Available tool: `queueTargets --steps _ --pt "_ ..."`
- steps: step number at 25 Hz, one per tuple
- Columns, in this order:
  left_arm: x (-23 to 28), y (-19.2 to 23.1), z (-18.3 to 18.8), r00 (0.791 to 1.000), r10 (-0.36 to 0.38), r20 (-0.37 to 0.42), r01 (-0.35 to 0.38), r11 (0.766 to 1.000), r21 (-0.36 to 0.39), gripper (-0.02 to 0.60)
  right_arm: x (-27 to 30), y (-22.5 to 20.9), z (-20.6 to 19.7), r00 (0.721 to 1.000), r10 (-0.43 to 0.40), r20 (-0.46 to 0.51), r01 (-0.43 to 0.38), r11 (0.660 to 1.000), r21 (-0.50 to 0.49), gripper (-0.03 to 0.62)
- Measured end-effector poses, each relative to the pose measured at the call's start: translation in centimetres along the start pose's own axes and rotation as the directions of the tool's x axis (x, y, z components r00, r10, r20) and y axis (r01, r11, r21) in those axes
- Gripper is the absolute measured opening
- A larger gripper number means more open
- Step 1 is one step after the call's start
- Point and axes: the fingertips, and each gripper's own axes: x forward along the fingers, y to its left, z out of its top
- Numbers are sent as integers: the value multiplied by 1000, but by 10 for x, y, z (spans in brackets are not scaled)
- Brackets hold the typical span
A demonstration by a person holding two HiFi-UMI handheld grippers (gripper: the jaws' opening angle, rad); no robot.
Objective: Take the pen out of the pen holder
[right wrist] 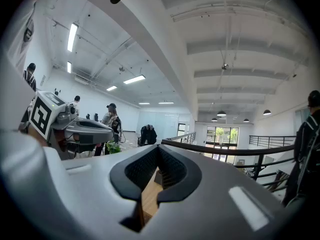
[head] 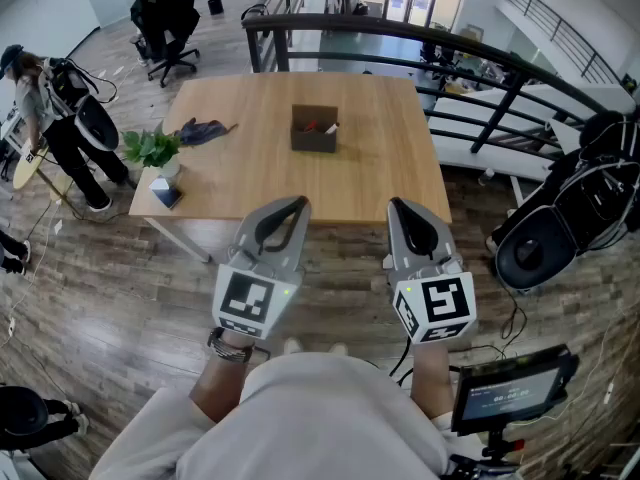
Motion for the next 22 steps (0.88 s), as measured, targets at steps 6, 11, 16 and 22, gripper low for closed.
queueTargets --steps 6,11,16,22 --pt "0 -3 -9 1000 -21 -22 21 1000 -9 0 0 5 1 999 27 33 -28 999 38 2" --pt "4 -6 -13 999 -17 -32 17 1000 -11 0 0 -2 -4 999 25 25 -26 999 47 2" --pt "8 -17 -17 999 -10 -39 10 1000 -6 0 -3 -8 -13 999 43 21 -44 998 42 2" --pt "16 -30 -17 998 10 -62 -10 1000 -5 0 -8 -19 -20 997 78 -7 -77 996 34 2"
